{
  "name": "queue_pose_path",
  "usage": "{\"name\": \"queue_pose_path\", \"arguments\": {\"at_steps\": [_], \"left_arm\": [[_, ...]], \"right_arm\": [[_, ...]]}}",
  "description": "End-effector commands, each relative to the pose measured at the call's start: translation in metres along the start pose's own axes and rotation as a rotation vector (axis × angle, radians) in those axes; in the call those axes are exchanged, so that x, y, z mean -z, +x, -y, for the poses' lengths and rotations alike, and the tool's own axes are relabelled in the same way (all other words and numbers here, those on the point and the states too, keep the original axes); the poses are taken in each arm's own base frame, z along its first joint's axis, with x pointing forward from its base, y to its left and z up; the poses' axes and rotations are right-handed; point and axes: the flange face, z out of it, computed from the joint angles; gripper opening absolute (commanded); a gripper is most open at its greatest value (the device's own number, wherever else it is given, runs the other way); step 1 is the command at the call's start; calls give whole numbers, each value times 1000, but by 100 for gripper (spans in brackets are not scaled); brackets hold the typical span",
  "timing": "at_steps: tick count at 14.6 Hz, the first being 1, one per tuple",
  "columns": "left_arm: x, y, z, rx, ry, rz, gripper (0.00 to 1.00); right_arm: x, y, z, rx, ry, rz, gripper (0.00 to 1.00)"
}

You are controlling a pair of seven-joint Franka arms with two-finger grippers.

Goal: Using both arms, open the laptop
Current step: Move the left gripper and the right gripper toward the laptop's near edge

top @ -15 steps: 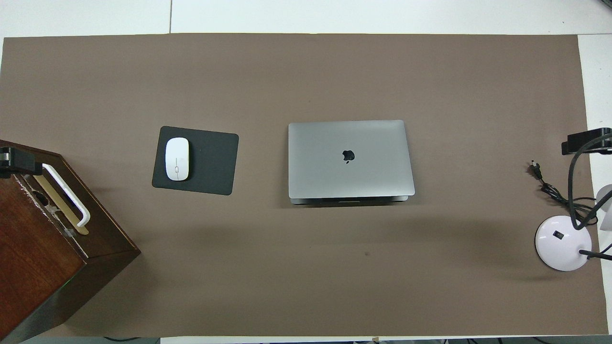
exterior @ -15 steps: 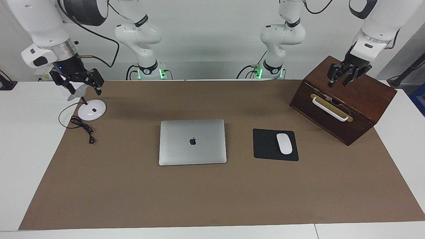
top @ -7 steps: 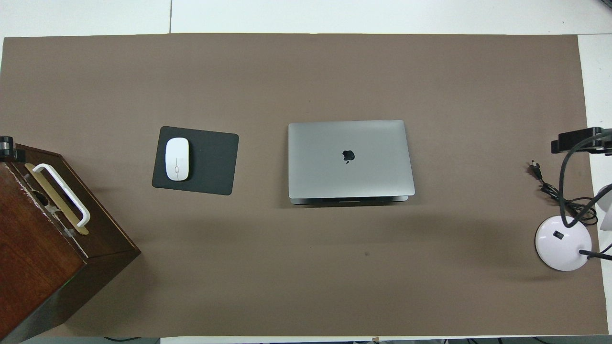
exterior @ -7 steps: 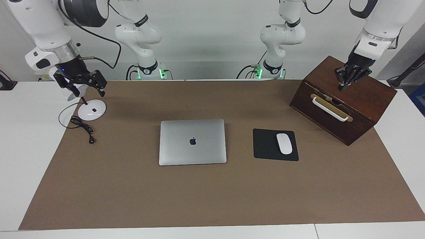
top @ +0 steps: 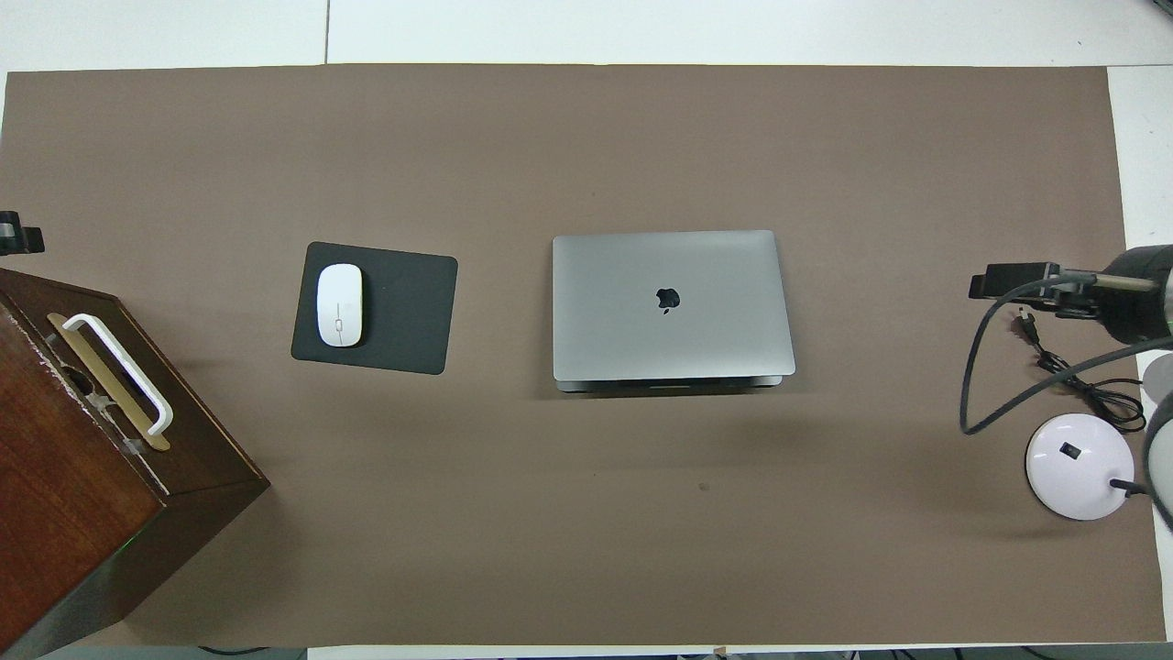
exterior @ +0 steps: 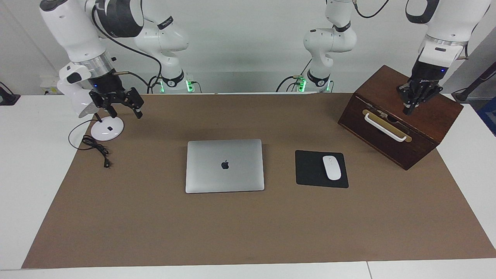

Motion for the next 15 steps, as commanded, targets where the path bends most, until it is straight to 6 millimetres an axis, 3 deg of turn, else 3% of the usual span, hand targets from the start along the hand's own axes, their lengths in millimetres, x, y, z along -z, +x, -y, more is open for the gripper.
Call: {"name": "queue_pose_path", "arguments": {"at_steps": [1,5,9,15], "left_arm": [[-22,-18,-10,-22,-18,-53,0],[-53,-59,-39,-74,-56,-103,0],[-84,-117,-71,-135,-98,-137,0],[-128,-174,-119,-195,-156,-181,0]], "right_arm": [[-18,-47,13,-63,63,-58,100],[-30,-72,62,-149,110,-84,100],[-60,-105,111,-224,202,-162,100],[-100,-159,165,-478,377,-212,100]]}}
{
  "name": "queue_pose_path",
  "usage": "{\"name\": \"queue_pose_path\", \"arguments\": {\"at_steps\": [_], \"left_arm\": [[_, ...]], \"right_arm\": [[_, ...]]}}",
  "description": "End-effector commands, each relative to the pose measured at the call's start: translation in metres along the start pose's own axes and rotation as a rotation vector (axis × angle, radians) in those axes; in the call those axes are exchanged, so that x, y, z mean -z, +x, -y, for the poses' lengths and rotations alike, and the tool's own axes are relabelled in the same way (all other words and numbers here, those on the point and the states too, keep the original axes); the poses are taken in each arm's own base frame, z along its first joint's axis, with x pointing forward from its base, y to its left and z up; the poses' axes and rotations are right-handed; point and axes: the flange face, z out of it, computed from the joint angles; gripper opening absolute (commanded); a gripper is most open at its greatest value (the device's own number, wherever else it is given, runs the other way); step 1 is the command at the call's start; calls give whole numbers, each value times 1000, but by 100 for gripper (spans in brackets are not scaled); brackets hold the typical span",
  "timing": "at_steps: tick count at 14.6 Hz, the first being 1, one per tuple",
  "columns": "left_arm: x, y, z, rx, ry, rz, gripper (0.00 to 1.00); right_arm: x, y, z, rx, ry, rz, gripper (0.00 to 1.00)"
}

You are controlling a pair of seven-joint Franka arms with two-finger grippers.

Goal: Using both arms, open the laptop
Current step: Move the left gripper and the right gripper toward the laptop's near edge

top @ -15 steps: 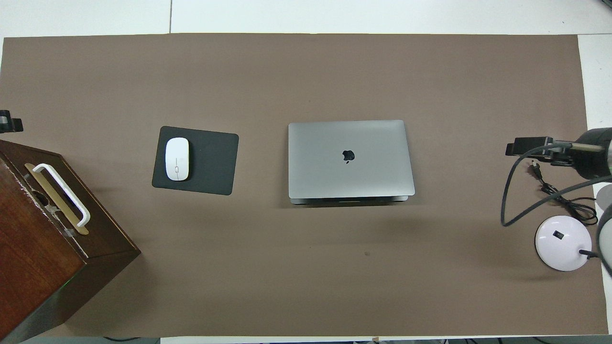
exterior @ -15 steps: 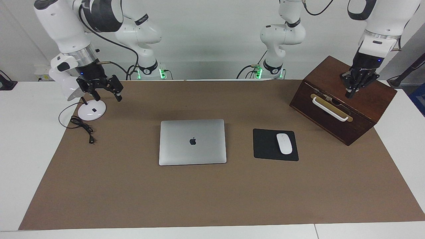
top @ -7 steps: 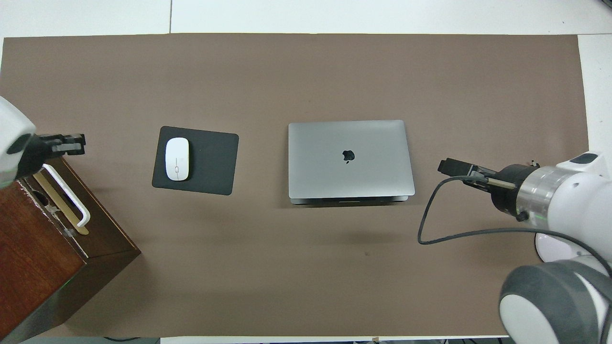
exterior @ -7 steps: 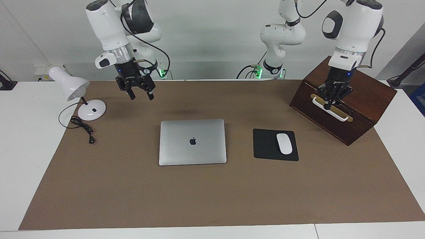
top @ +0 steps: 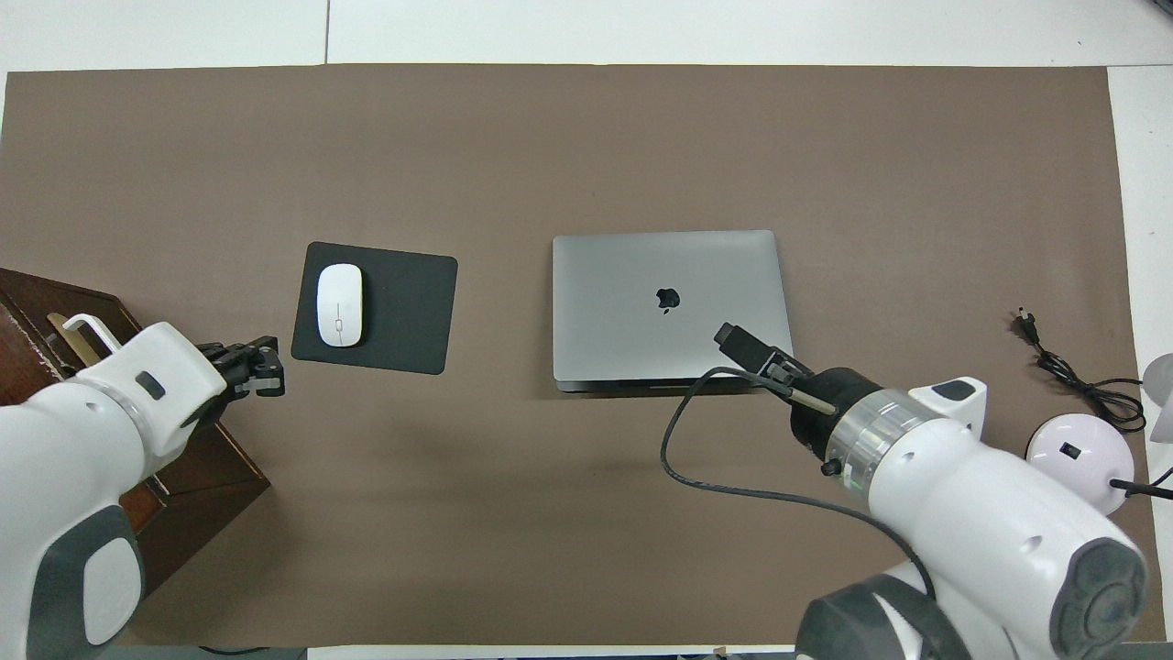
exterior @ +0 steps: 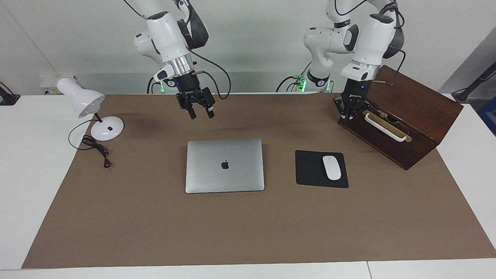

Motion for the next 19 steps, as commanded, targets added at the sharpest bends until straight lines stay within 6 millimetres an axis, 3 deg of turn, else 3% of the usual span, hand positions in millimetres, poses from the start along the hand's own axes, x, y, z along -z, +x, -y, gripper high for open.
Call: {"name": "queue_pose_path", "arguments": {"at_steps": [1,4,9,11,16,19], "left_arm": [[-12,-25,-24,-2,-39,-48,0],[-30,-41,-45,-46,-63,-92,0],[-87,-69,-103,-168,-115,-174,0],[-100,-77,-122,-209,-132,-180,0],[-118,-93,-155,-258,-164,-183,0],[-117,-97,-171,-219,-192,-186,0]], "right_arm": [[-10,-22,-4,-149,61,-11,100],[-14,-39,2,-306,62,19,100],[-19,-41,-1,-517,33,34,100],[-28,-41,-3,-541,24,31,100],[-58,-49,-16,-576,39,7,100],[-68,-52,-22,-575,46,-2,100]]}}
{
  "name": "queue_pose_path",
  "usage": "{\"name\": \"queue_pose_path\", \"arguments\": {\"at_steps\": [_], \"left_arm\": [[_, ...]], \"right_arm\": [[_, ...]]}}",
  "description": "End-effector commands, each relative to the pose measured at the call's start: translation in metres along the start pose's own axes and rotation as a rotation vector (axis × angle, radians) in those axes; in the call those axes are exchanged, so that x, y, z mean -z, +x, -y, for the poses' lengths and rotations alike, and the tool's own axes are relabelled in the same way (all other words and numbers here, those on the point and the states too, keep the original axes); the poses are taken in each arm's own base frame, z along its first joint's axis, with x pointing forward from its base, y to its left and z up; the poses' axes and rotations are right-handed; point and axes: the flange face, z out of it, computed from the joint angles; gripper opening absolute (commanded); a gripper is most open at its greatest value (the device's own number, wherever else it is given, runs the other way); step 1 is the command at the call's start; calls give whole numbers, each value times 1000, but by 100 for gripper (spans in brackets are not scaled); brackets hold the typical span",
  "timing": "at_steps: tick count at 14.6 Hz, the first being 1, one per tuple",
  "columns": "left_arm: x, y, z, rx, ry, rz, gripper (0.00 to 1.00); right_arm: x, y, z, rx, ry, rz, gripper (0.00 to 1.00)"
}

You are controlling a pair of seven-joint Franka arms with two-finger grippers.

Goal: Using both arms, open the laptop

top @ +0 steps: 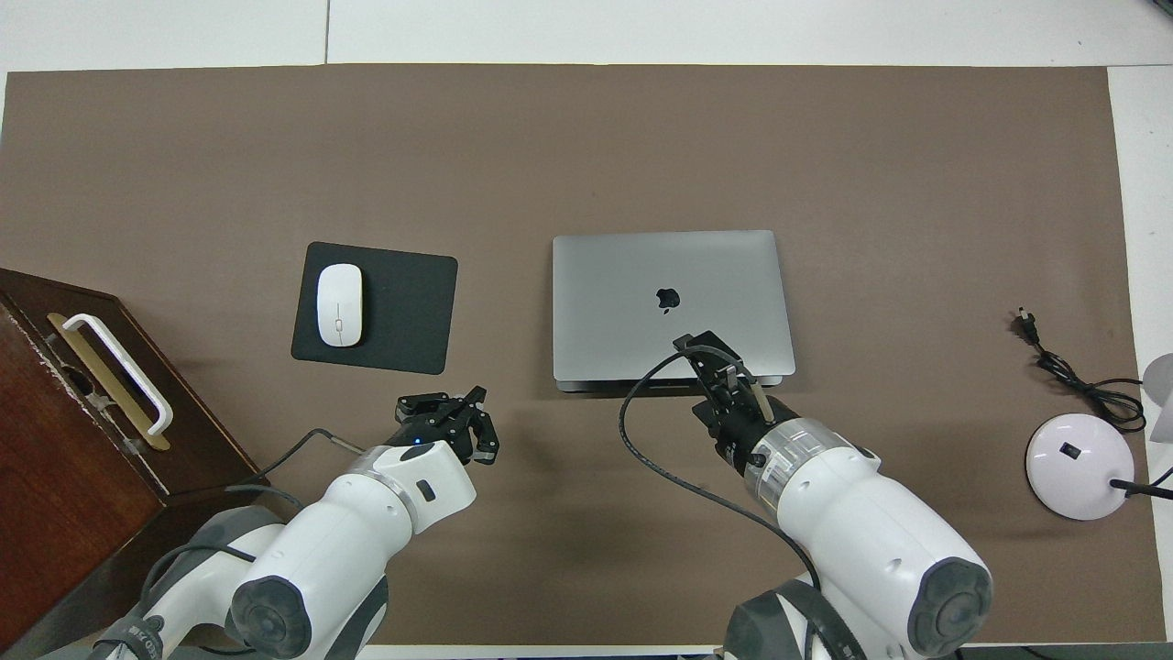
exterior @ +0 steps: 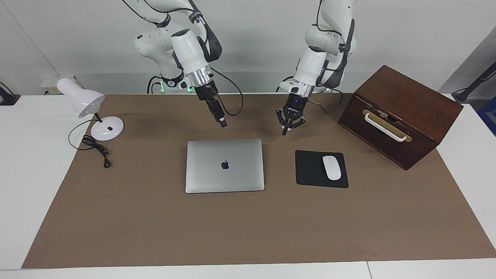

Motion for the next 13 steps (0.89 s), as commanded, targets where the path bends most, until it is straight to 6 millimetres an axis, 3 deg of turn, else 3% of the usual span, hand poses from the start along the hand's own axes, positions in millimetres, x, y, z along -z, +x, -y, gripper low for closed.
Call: {"name": "queue_pose_path", "arguments": {"at_steps": [1,6,13], "left_arm": [[-2,2,-15,31,-23,-19,0],[-14,-4,-38,55,-45,4,0],[-41,-7,-82,79,-82,9,0]], "right_arm": [[-8,1,-10,-26,36,-5,100],[-33,5,-28,-20,87,-31,100],[-37,7,-35,-18,92,-37,100]]}}
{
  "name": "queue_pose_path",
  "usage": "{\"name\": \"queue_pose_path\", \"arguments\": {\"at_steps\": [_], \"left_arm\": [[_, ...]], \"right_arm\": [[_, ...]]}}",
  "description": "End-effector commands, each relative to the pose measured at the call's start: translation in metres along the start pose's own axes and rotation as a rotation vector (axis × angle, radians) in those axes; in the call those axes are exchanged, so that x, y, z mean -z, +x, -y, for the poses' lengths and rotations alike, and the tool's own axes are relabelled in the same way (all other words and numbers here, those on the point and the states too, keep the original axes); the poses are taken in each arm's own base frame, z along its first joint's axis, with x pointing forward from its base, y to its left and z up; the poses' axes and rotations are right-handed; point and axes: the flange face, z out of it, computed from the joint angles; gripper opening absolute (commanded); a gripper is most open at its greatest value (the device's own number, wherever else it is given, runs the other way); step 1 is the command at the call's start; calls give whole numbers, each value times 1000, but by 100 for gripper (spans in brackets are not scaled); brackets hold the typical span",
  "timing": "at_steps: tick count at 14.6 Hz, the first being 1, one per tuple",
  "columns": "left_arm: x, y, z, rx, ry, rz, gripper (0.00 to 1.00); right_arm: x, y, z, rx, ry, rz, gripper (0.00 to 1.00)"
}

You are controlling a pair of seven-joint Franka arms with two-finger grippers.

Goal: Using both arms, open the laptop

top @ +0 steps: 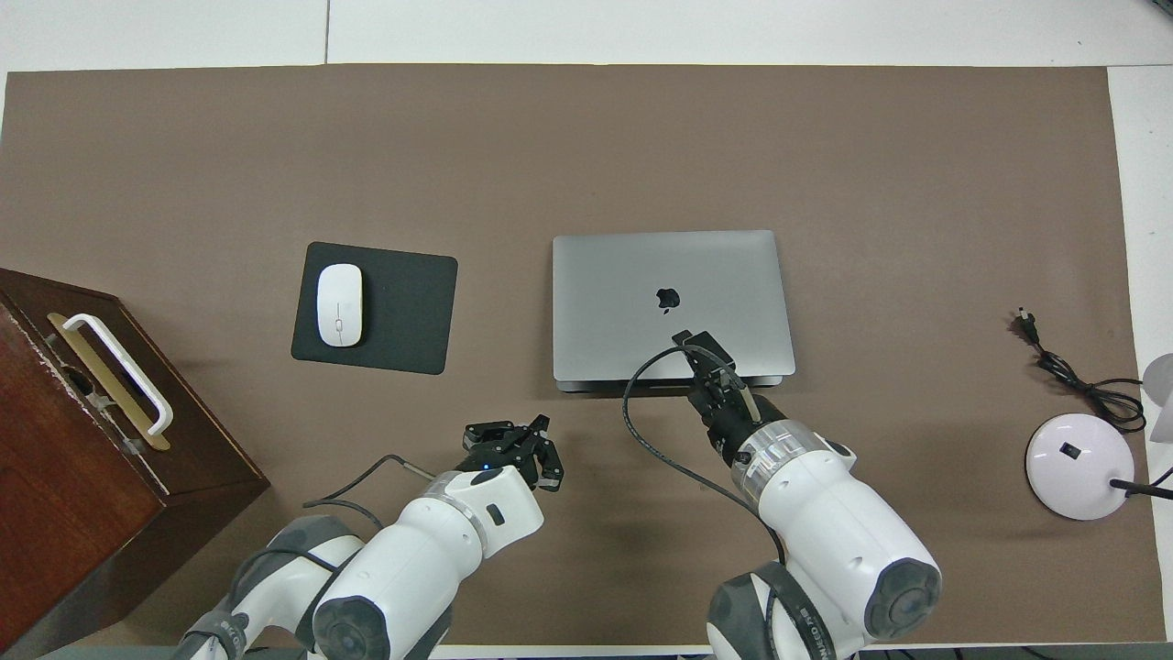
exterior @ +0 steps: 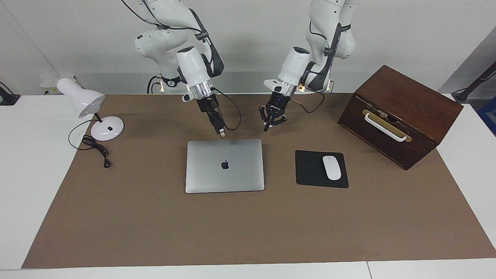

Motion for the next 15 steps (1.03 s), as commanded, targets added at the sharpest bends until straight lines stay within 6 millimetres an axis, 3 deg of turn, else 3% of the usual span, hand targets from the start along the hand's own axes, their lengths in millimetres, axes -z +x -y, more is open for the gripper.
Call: {"name": "queue_pose_path", "arguments": {"at_steps": [1,4,10,15], "left_arm": [[-18,2,-16,12,-11,-19,0],[-26,-5,-22,19,-11,-2,0],[-48,10,-29,28,-5,-14,0],[-65,5,-17,29,15,-58,0]], "right_arm": [[2,-1,-4,-28,14,0,100],[2,-1,-5,-31,12,0,100],[-8,-8,-11,-27,-1,5,100],[-19,-7,-17,-22,5,-4,100]]}}
